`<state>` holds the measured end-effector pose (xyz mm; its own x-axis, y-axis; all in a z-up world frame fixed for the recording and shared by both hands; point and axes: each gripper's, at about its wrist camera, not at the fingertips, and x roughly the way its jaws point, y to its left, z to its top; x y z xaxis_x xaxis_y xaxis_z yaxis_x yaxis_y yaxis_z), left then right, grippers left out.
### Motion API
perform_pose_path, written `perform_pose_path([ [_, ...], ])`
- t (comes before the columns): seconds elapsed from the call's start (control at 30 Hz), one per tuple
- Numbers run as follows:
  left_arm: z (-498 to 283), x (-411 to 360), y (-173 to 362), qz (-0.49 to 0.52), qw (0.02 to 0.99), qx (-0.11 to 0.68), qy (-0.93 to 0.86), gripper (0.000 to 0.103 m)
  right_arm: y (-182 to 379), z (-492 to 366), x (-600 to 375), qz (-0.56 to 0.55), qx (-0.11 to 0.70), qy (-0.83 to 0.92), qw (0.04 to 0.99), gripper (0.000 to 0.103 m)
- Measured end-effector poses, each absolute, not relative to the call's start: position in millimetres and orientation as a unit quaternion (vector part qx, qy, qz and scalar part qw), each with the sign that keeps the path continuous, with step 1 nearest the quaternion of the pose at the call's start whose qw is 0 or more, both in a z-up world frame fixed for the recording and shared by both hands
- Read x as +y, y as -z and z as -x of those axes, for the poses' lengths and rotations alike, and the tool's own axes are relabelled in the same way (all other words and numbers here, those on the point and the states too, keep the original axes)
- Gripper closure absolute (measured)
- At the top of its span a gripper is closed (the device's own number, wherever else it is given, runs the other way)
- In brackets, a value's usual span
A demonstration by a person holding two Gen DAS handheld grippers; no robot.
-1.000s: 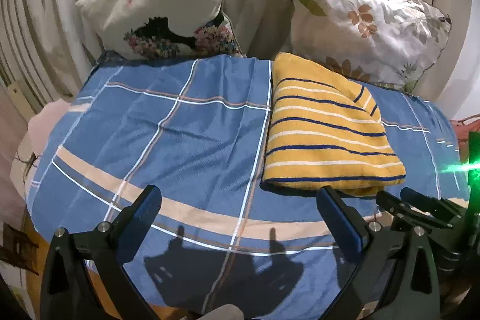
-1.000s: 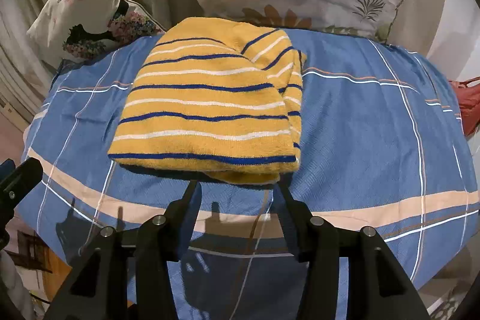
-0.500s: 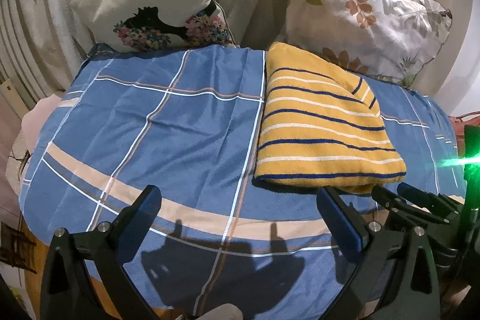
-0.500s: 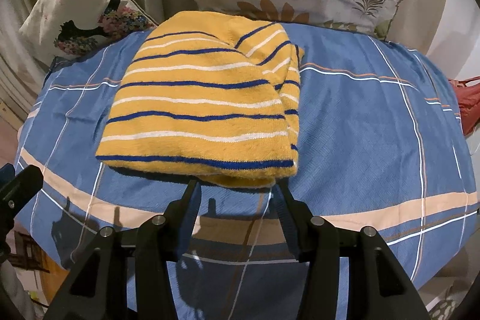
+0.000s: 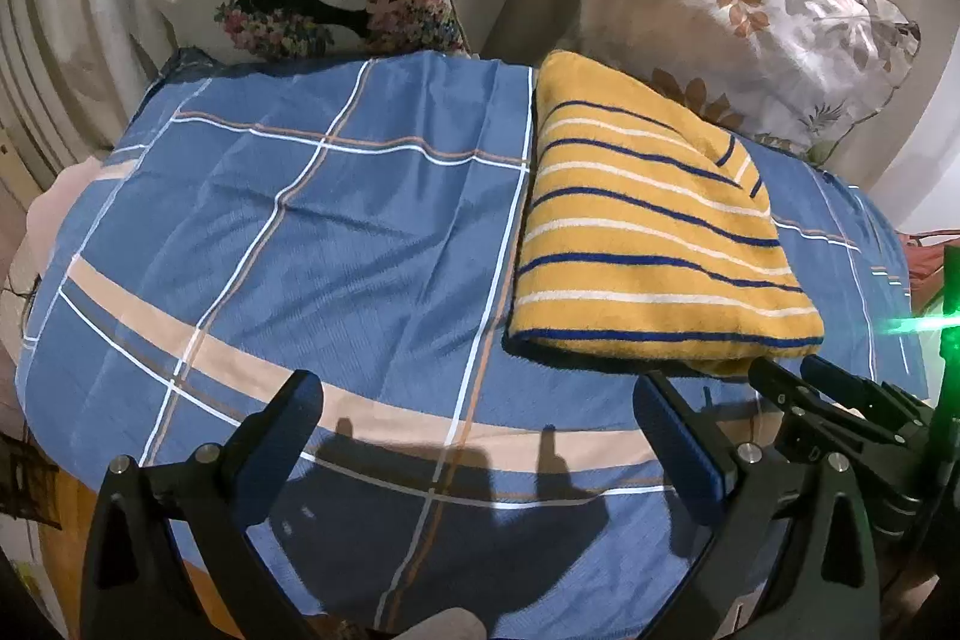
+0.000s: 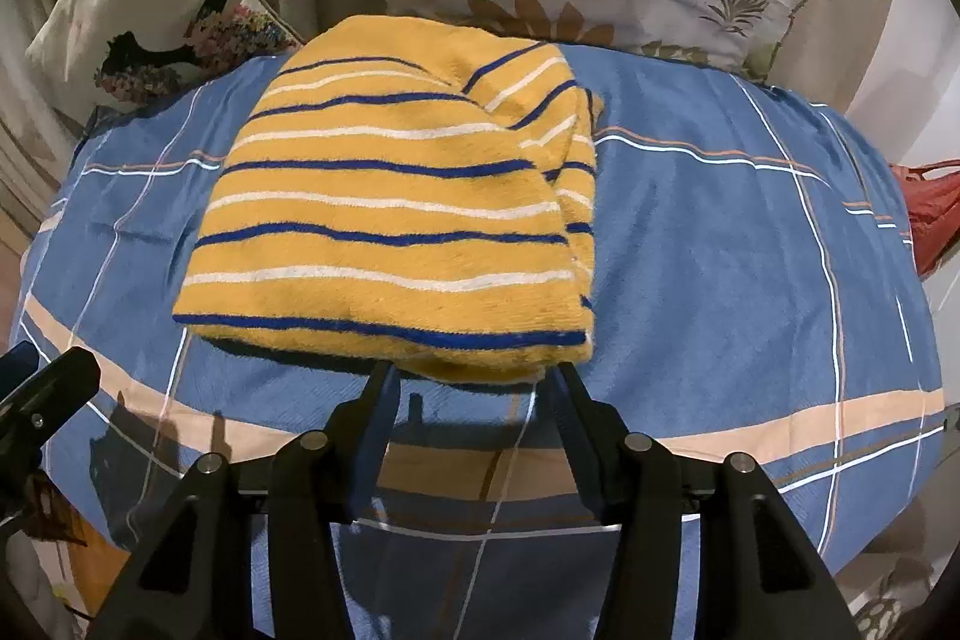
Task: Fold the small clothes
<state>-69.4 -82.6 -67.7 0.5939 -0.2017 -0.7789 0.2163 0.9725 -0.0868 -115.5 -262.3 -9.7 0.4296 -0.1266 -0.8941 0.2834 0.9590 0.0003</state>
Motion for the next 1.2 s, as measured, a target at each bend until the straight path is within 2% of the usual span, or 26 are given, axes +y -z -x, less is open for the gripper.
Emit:
perform_pose_path([
  [1.2,64.8,-79.1,80.1,0.005,0.884,0.455,0.109,0.000,8.1,112.6,-259.1,-0.052,0.519,0.122,0.845,0.045],
])
